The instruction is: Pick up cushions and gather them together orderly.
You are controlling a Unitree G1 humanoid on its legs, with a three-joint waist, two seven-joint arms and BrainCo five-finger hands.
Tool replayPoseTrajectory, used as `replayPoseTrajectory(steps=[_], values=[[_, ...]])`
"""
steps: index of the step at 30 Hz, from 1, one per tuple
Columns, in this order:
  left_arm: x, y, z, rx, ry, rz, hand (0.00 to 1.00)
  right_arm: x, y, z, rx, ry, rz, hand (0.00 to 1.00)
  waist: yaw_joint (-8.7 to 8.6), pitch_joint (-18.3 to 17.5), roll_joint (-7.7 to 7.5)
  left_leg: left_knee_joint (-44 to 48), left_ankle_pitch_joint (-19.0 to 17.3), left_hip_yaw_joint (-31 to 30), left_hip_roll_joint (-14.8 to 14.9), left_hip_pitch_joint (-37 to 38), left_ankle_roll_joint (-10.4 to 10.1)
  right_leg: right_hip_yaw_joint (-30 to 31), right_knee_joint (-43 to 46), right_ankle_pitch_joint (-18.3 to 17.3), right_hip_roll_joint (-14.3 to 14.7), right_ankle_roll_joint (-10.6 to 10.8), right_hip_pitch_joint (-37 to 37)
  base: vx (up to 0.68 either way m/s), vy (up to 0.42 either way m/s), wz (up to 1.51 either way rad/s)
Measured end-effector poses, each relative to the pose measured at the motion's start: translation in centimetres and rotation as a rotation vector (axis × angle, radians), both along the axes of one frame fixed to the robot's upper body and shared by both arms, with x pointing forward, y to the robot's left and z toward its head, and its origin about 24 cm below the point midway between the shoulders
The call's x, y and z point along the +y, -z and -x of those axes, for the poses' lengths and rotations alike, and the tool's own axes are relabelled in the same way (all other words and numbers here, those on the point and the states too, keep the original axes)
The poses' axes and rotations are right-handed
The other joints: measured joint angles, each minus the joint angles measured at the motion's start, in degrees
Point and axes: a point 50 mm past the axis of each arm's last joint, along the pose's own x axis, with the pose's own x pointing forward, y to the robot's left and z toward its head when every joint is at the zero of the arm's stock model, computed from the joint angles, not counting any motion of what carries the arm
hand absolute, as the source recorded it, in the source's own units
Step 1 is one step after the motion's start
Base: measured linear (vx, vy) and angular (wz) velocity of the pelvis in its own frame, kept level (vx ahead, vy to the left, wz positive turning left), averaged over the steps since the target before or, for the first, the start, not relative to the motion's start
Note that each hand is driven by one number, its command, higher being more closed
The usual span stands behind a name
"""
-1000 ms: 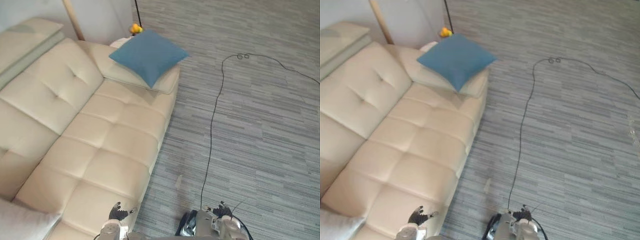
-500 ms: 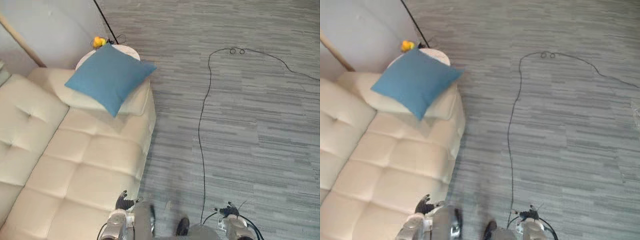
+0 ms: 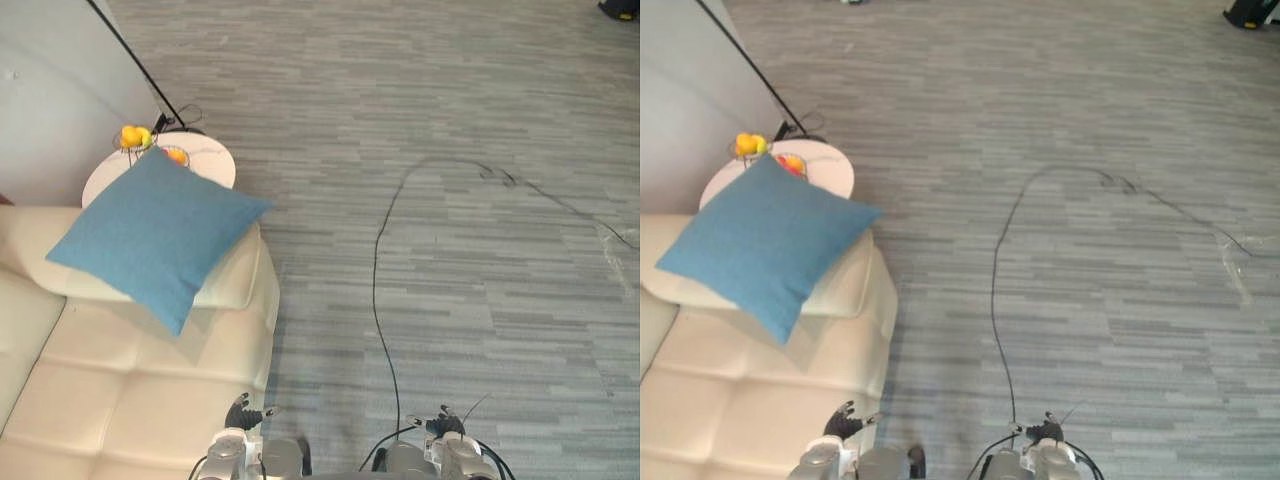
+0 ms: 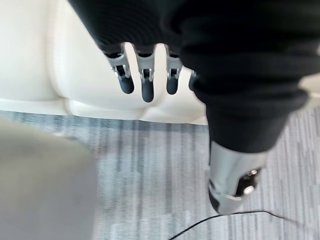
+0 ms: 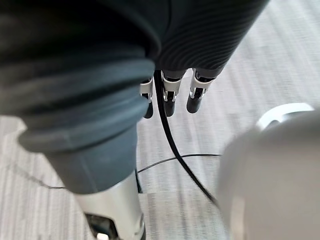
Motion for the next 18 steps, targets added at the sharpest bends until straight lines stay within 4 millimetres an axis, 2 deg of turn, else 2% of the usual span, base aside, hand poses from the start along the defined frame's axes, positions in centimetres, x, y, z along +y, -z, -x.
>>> replayPoseTrajectory(steps=[1,2,3,4,5,6,7,8,9,10,11,12,14,15,17,18], values=[[0.0,0.0,0.0,0.003,0.004,0.000,0.00,-0.2,-0.2,-0.2,-0.014,0.008,0.002,0.00,-0.55,0.0,0.20,0.0,-0.2,-1.0,0.6,0.2,-0.3,1.3,-3.2,0.7,0.5,0.1,-1.2,0.37,-0.241,0.66],[0.0,0.1,0.2,0.008,0.006,-0.003,0.00,-0.6,-0.3,-0.2,-0.023,0.010,0.014,0.00,-0.97,-0.3,-0.12,0.1,-0.6,-2.1,1.1,0.7,-1.3,3.6,-10.9,4.3,1.3,0.8,-1.9,0.39,-0.260,0.88],[0.5,0.3,0.7,0.025,0.011,-0.016,0.00,-0.8,0.1,1.1,0.007,0.019,0.018,0.00,-0.95,-1.1,-1.66,0.7,-2.4,-4.1,0.3,1.8,-4.3,6.6,-20.2,14.9,0.8,-0.2,-1.6,0.40,-0.290,0.86],[0.1,0.5,1.1,0.041,0.008,-0.006,0.00,-1.1,0.0,1.2,0.006,0.031,0.018,0.00,-0.93,-1.3,-0.74,1.2,-3.7,-5.6,1.5,2.4,-6.1,6.3,-17.1,14.9,1.2,-0.8,-1.7,0.40,-0.305,0.75],[-0.6,0.7,1.6,0.053,-0.011,0.015,0.00,-2.0,-0.1,1.2,0.012,0.027,0.044,0.00,-0.45,-2.1,0.95,2.8,-3.5,-7.1,3.3,2.1,-7.0,4.7,-14.3,12.8,2.0,-1.4,-1.5,0.36,-0.312,0.50],[-0.8,0.8,1.8,0.053,-0.014,0.020,0.00,-2.2,-0.1,1.2,0.015,0.026,0.051,0.00,-0.22,-2.9,1.22,7.2,-2.8,-7.9,3.7,-0.4,-8.2,3.3,-14.0,10.1,2.0,-2.1,-1.2,0.35,-0.290,0.45],[-0.9,0.7,1.6,0.045,-0.019,0.025,0.00,-2.3,-0.2,1.1,0.011,0.026,0.053,0.00,-0.21,-2.9,1.65,11.3,-2.3,-8.2,3.9,-2.3,-9.2,2.4,-13.7,9.4,1.9,-2.7,-0.9,0.34,-0.293,0.49],[-0.9,0.6,1.4,0.039,-0.029,0.028,0.00,-2.2,-0.2,1.1,0.008,0.025,0.053,0.00,-0.47,-2.7,2.15,16.9,-1.0,-8.1,4.4,-5.2,-11.4,1.0,-14.2,8.6,1.8,-3.0,0.3,0.31,-0.277,0.69],[-0.9,0.6,1.4,0.037,-0.050,0.037,0.00,-2.2,-0.1,1.6,0.019,0.034,0.046,0.00,-0.45,-2.3,2.31,26.9,3.0,-6.4,6.0,-10.9,-12.8,-1.5,-16.7,8.2,1.9,-3.6,3.6,0.37,-0.277,0.86],[-0.9,0.6,1.4,0.032,-0.052,0.038,0.00,-1.9,0.2,1.9,0.031,0.049,0.033,0.00,-0.12,-2.3,2.49,32.3,2.3,-1.5,8.4,-13.6,-11.6,-3.5,-20.0,8.4,2.2,-4.1,7.8,0.28,-0.189,0.73],[-0.9,0.6,1.3,0.027,-0.050,0.037,0.00,-1.9,0.3,2.3,0.042,0.052,0.032,0.00,-0.11,-2.3,2.41,32.9,1.8,0.3,8.9,-14.2,-10.9,-4.1,-21.1,8.4,2.2,-4.1,9.2,0.26,-0.137,0.69],[-0.9,0.4,1.1,0.019,-0.045,0.035,0.00,-1.9,0.3,2.4,0.043,0.056,0.033,0.00,-0.12,-2.2,2.25,32.4,0.5,5.5,9.6,-15.8,-8.5,-6.4,-24.1,8.5,1.8,-4.2,12.7,0.23,-0.106,0.68],[-1.0,0.4,1.0,0.013,-0.036,0.033,0.00,-2.0,0.3,2.3,0.038,0.063,0.034,0.00,-0.19,-2.2,2.21,25.7,0.1,10.1,8.7,-17.5,-7.6,-9.2,-27.1,8.8,1.4,-3.7,15.1,0.22,-0.054,0.72],[-1.0,0.3,0.9,0.010,-0.024,0.031,0.00,-2.0,0.2,2.2,0.035,0.064,0.035,0.00,-0.22,-2.3,2.23,17.3,1.2,12.2,7.4,-18.3,-6.7,-11.1,-28.7,9.2,1.3,-3.1,16.1,0.24,0.035,0.78],[-1.1,0.3,0.4,0.009,0.001,0.026,0.00,-2.0,0.2,1.9,0.030,0.066,0.035,0.00,-0.17,-2.3,2.25,4.0,8.9,17.1,5.4,-18.5,-6.2,-14.5,-30.7,9.4,1.3,-1.9,17.9,0.23,0.081,0.79],[-1.2,0.3,0.4,0.011,0.004,0.026,0.00,-2.0,0.2,1.9,0.031,0.068,0.034,0.00,-0.19,-2.3,2.25,1.6,11.6,18.3,5.2,-18.3,-5.6,-15.2,-31.2,9.4,1.3,-1.4,18.5,0.26,0.129,0.76]])
